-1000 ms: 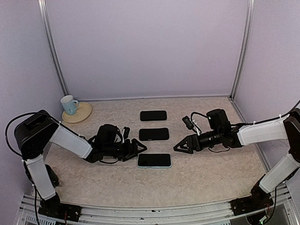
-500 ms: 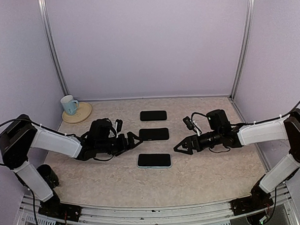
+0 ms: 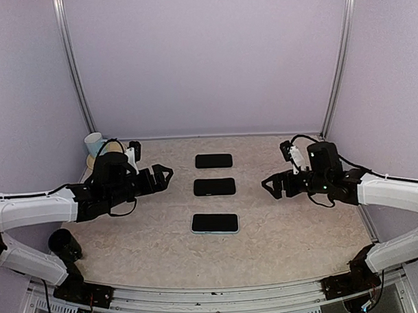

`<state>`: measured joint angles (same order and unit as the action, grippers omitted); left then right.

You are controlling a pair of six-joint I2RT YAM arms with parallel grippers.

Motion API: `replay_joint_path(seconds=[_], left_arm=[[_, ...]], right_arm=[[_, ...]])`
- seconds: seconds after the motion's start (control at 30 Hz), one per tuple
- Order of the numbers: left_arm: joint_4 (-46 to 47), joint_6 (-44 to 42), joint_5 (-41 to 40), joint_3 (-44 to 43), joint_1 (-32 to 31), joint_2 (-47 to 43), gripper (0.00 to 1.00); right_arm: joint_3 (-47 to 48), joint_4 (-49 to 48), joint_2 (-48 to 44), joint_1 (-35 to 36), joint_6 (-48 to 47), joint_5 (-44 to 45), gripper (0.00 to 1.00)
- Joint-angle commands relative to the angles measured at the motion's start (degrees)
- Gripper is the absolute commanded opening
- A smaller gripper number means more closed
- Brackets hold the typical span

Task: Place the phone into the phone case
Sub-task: Reset both arms

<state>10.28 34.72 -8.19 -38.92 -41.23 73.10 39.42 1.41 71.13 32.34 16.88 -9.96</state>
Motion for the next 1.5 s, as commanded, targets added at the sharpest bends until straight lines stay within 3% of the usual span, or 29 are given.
replay_joint_path(seconds=[0.0,0.23,0.37,0.47,0.7,0.93,1.2,1.47], left_arm=[[-5.01,-4.01,-10.36,0.62,-0.4,-6.51,0.99],[-1.53,-12.61,-18.95,6.48,-2.72,-19.06,0.99],[2.93,-12.93,-21.31,11.63,-2.47,-26.18,0.99],[1.02,-12.68,-21.97,12.61,-2.11,-29.96,0.99],[-8.26,-13.65,-24.12,10.18,-2.01,-33.46,0.99],[-8.65,-13.68,-23.32,10.72,-1.02,-38.67,0.99],[-8.28,-12.9,-21.42,10.86,-0.36,-38.21,0.99],[-8.61,-11.78,-20.46,11.09,0.09,-38.84,0.99]], right_arm=[[-2.31,0.11,-8.32,-0.61,-2.45,15.52,1.0],[-6.82,-1.23,-21.64,-0.61,-7.58,20.81,1.0],[-8.65,-1.19,-26.04,-0.66,-8.89,24.19,1.0],[-9.16,-0.51,-28.62,-0.65,-8.99,25.01,1.0],[-7.68,1.43,-29.72,-0.61,-8.38,29.09,1.0],[-7.95,1.02,-30.63,-0.61,-8.56,30.07,1.0],[-8.39,-0.45,-34.59,-0.63,-6.59,34.51,1.0],[-7.78,0.17,-33.17,-0.61,-7.11,32.07,1.0]])
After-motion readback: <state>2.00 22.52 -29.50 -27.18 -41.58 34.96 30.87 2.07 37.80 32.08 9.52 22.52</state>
